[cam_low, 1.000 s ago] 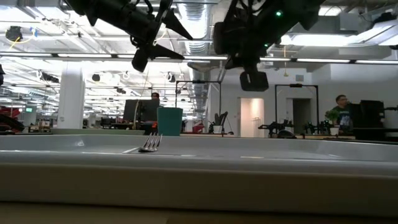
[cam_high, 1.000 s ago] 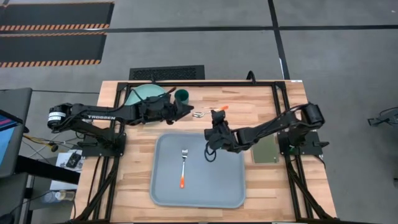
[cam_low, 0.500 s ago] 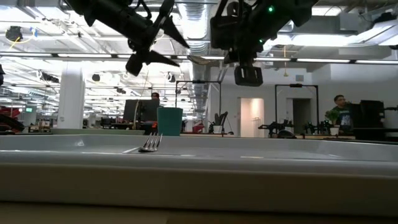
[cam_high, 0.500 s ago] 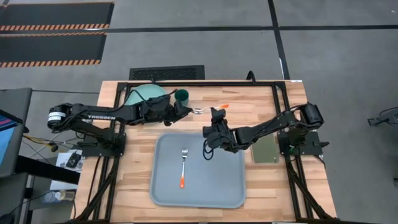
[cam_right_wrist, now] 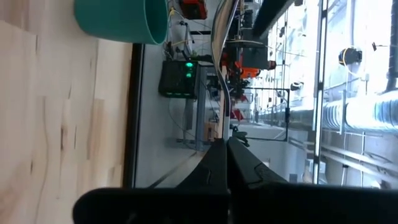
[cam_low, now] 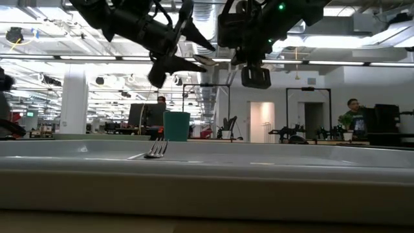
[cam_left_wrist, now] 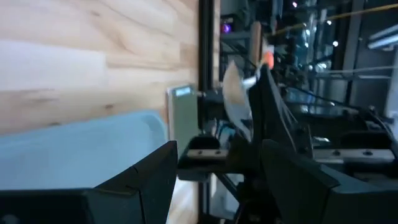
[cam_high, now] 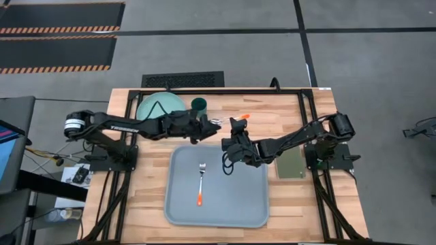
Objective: Pick and place plate/cup/fork/spoon on tray
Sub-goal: Put the orange spoon to the left of orange fork on the blue serving tray
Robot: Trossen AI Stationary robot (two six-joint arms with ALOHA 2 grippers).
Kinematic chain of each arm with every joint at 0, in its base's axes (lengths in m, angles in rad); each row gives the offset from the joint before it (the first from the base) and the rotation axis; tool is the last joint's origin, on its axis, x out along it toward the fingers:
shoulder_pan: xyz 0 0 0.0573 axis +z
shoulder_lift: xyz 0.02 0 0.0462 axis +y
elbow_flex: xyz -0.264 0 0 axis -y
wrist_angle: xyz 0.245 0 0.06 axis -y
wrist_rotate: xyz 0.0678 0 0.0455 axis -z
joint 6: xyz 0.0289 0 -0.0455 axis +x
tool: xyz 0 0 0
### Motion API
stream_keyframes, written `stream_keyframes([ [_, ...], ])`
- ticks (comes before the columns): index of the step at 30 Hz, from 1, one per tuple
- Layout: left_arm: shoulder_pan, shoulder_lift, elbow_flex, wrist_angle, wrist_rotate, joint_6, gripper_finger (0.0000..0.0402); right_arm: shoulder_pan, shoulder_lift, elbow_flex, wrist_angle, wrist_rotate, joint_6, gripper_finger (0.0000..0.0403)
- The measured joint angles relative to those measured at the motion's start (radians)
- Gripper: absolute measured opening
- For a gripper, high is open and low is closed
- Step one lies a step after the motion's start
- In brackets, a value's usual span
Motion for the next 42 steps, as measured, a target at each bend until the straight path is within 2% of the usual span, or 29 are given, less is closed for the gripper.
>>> stream_keyframes([
  [4,0.005,0.008,0.000,0.025,0.024,0.003,0.0219,0.005,0.000,0.000,-0.004,0.003,0.004,0.0003],
  [11,0.029,-0.041,0.000,0.014,-0.004,0.043,0.0219,0.012,0.000,-0.001,-0.071,0.004,0.078,0.0005],
  [17,0.030,-0.041,0.000,-0.104,-0.003,0.048,0.0219,0.012,0.000,-0.002,-0.074,0.006,0.078,0.0004],
  [23,0.032,-0.041,0.000,-0.027,-0.003,0.081,0.0219,0.016,0.000,-0.002,-0.074,0.006,0.080,0.0005],
  [27,0.044,-0.041,0.000,-0.031,0.011,0.095,0.0213,0.022,0.000,-0.002,-0.074,0.006,0.079,0.0005],
  [30,0.043,-0.041,0.000,-0.032,0.020,0.101,0.0190,0.025,0.000,-0.002,-0.074,0.006,0.080,0.0007],
  [38,0.043,-0.041,0.000,-0.032,0.022,0.134,0.0088,0.025,0.000,-0.002,-0.074,0.006,0.080,0.0007],
  [42,0.044,-0.041,0.000,-0.034,0.013,0.143,0.0050,0.024,0.000,-0.002,-0.074,0.010,0.080,0.0007],
])
